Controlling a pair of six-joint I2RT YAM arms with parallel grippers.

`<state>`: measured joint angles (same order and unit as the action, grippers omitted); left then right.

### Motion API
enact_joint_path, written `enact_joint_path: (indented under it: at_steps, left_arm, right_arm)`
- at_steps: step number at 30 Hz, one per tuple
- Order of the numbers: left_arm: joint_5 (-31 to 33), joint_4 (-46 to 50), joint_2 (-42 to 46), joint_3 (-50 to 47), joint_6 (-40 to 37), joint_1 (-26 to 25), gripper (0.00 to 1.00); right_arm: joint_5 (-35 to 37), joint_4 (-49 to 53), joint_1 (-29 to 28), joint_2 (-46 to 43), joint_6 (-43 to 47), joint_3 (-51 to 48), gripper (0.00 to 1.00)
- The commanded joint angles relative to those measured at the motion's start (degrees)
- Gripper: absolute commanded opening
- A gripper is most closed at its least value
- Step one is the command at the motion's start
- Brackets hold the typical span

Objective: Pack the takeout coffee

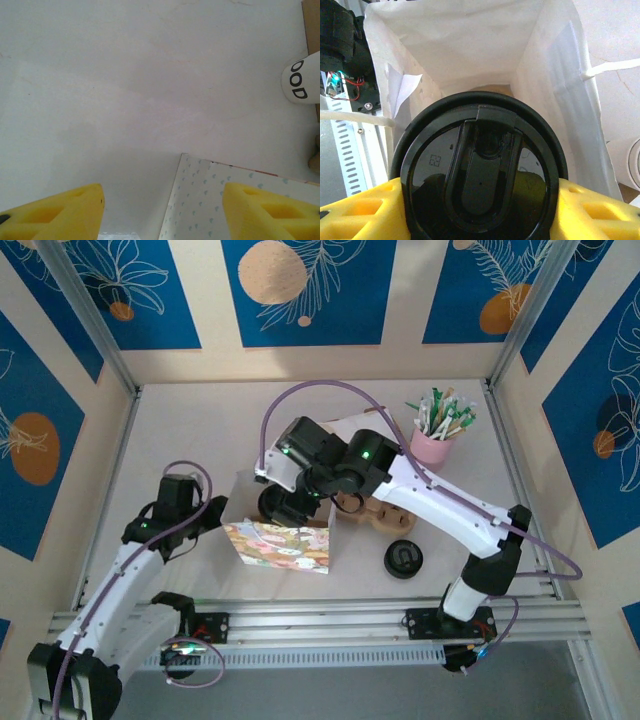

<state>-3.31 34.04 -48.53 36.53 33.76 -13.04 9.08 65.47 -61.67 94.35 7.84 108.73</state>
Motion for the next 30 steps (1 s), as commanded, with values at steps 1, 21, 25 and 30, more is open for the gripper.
enact_joint_path:
  at_steps: [1,21,25,30]
  left_arm:
    - [1.55,2.64,1.29,2.39,-2.02,-0.41,0.65]
    - [2.61,6.39,3.18,5.92,-4.32,-0.45,0.66]
    - [2.43,6.68,3.18,6.33,-4.31,-0.41,0.66]
    - [2.61,6.94,3.44,6.36,-4.44,-0.41,0.66]
  right_arm:
    - [0.19,0.31,-0.42,-3.13,-1.0,-0.53,0.59]
    - [-1.77,-2.89,0.16,-7.95,-2.56,-4.62,0.62]
    - [-3.19,-3.8,0.55,-8.12,-3.15,-4.91,0.62]
    - [-4.18,-4.7,0.93,-8.21,-3.55,-4.71,0.62]
